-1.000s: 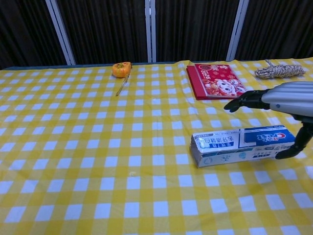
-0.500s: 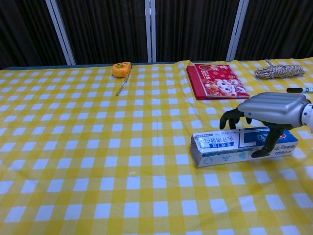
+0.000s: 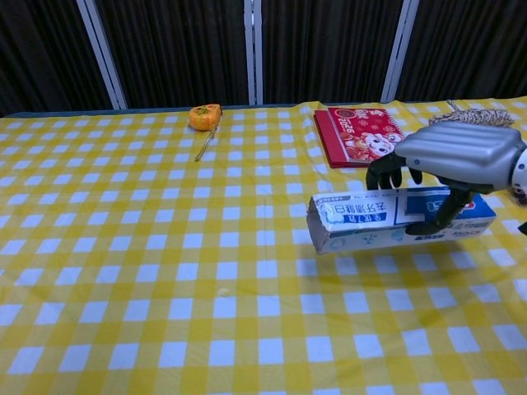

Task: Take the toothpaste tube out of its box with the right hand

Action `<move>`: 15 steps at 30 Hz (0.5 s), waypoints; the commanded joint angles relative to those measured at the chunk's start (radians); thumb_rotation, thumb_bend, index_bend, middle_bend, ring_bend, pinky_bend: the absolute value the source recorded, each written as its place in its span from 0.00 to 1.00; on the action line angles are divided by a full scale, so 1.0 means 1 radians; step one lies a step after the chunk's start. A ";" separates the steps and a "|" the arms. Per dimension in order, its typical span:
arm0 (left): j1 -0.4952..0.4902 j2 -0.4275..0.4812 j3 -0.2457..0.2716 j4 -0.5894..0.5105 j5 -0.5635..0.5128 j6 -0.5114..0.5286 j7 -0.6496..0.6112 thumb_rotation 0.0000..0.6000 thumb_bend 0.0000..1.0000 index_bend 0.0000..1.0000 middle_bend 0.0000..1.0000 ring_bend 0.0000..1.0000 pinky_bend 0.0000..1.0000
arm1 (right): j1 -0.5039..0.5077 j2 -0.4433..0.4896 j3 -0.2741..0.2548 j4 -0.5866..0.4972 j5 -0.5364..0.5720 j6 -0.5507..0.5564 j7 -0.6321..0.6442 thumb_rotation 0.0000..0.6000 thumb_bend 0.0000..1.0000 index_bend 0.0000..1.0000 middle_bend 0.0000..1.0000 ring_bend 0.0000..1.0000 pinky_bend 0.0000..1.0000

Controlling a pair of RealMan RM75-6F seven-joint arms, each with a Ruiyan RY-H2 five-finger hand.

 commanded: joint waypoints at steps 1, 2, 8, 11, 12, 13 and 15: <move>0.004 0.005 0.002 -0.004 0.008 0.009 -0.009 1.00 0.00 0.00 0.00 0.00 0.00 | -0.003 0.067 0.016 -0.074 -0.077 0.086 -0.141 1.00 0.23 0.43 0.47 0.40 0.46; 0.006 0.007 0.004 -0.005 0.012 0.013 -0.012 1.00 0.00 0.00 0.00 0.00 0.00 | -0.003 0.078 0.023 -0.089 -0.088 0.103 -0.187 1.00 0.23 0.43 0.47 0.40 0.46; 0.015 0.016 0.011 -0.007 0.033 0.034 -0.031 1.00 0.00 0.00 0.00 0.00 0.00 | 0.006 0.127 0.083 -0.140 -0.177 0.194 -0.551 1.00 0.27 0.43 0.45 0.39 0.46; 0.017 0.019 0.012 -0.007 0.038 0.039 -0.039 1.00 0.00 0.00 0.00 0.00 0.00 | 0.021 0.149 0.113 -0.137 -0.240 0.221 -0.732 1.00 0.31 0.43 0.45 0.40 0.46; 0.017 0.020 0.012 -0.007 0.039 0.040 -0.041 1.00 0.00 0.00 0.00 0.00 0.00 | 0.026 0.156 0.119 -0.133 -0.258 0.222 -0.783 1.00 0.32 0.43 0.45 0.40 0.46; 0.017 0.021 0.013 -0.007 0.041 0.041 -0.042 1.00 0.00 0.00 0.00 0.00 0.00 | 0.030 0.163 0.126 -0.129 -0.276 0.223 -0.836 1.00 0.34 0.44 0.45 0.39 0.46; 0.018 0.021 0.013 -0.007 0.043 0.042 -0.043 1.00 0.00 0.00 0.00 0.00 0.00 | 0.034 0.175 0.140 -0.121 -0.303 0.223 -0.952 1.00 0.37 0.44 0.44 0.39 0.46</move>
